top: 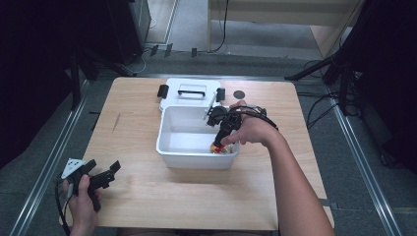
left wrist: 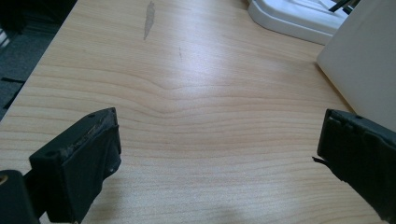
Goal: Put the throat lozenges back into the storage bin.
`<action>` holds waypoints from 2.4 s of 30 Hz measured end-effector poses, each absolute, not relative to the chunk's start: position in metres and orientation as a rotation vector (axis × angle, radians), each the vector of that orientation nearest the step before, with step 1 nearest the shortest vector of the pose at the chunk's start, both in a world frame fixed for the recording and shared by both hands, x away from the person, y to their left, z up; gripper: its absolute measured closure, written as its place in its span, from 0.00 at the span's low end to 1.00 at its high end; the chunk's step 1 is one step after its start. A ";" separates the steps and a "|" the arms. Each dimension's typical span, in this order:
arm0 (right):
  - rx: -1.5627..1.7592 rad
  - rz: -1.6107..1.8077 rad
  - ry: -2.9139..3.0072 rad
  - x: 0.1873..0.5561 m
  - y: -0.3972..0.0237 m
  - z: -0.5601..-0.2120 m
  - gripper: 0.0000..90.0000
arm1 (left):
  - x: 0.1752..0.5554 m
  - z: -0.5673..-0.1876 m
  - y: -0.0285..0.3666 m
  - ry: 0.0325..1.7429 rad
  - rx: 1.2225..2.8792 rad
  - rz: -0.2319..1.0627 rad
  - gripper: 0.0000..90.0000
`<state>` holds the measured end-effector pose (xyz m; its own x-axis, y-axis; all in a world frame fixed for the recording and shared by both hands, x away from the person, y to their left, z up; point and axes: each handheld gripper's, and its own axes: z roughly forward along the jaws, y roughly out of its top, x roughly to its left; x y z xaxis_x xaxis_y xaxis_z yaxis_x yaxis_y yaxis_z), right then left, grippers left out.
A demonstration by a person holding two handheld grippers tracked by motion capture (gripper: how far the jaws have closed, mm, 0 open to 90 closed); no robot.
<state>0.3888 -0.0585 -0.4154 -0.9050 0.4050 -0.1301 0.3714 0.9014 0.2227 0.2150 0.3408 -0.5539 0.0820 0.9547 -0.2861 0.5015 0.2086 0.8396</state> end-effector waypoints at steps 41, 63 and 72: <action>1.021 0.687 2.513 0.360 -0.154 -0.367 0.03 | 0.215 -0.554 0.340 1.555 1.432 0.622 0.00; 1.308 0.859 2.211 0.334 -0.225 -0.428 0.02 | 0.214 -0.553 0.338 1.551 1.440 0.639 0.00; 1.371 0.908 2.108 0.319 -0.248 -0.461 0.02 | 0.214 -0.553 0.338 1.550 1.437 0.640 0.00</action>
